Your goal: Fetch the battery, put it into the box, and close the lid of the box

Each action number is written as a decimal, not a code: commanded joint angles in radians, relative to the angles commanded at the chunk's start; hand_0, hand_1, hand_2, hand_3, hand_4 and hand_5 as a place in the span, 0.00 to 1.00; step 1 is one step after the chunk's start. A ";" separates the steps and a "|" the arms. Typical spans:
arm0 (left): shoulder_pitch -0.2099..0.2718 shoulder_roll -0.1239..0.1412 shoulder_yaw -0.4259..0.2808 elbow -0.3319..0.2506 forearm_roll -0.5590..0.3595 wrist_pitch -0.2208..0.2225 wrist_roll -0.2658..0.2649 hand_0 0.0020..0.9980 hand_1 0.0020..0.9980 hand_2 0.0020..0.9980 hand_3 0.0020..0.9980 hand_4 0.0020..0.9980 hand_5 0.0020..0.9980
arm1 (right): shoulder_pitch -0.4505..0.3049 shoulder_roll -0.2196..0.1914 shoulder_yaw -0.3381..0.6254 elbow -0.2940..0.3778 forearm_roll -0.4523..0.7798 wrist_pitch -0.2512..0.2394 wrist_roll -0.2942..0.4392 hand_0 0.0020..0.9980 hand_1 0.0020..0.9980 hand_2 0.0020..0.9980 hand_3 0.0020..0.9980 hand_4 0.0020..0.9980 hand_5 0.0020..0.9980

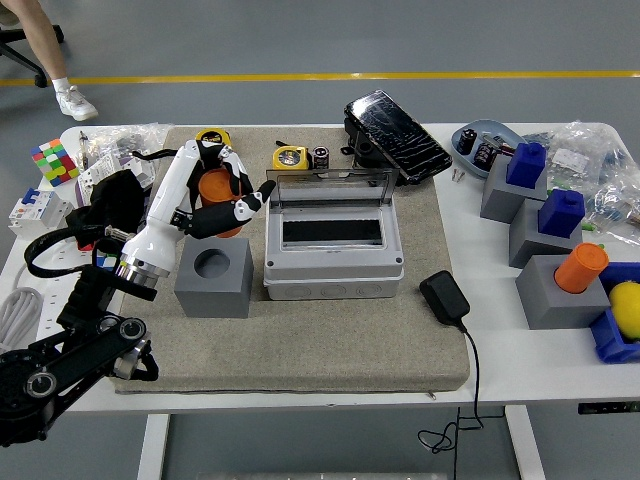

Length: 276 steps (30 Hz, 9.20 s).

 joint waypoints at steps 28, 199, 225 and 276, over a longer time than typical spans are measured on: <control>-0.441 -0.206 0.457 0.220 0.425 -0.057 0.396 0.06 0.06 0.14 0.16 0.83 0.00 | 0.015 -0.016 -0.041 -0.004 0.013 -0.003 0.001 0.65 0.68 0.69 0.64 1.00 0.56; 0.231 -0.073 -0.592 0.018 -0.106 -0.068 0.215 0.55 0.71 0.70 0.74 1.00 0.57 | 0.007 0.003 0.001 -0.003 -0.004 -0.006 0.003 0.65 0.67 0.69 0.63 1.00 0.55; 0.293 -0.080 -0.661 -0.003 -0.066 -0.116 0.263 0.53 0.70 0.70 0.74 1.00 0.54 | 0.018 0.009 -0.009 -0.015 -0.007 -0.007 -0.001 0.65 0.68 0.69 0.64 1.00 0.55; 0.312 -0.078 -0.691 -0.038 -0.025 -0.138 0.301 0.51 0.69 0.69 0.74 1.00 0.53 | 0.063 0.022 -0.059 -0.045 0.019 0.001 -0.009 0.65 0.68 0.69 0.64 0.99 0.56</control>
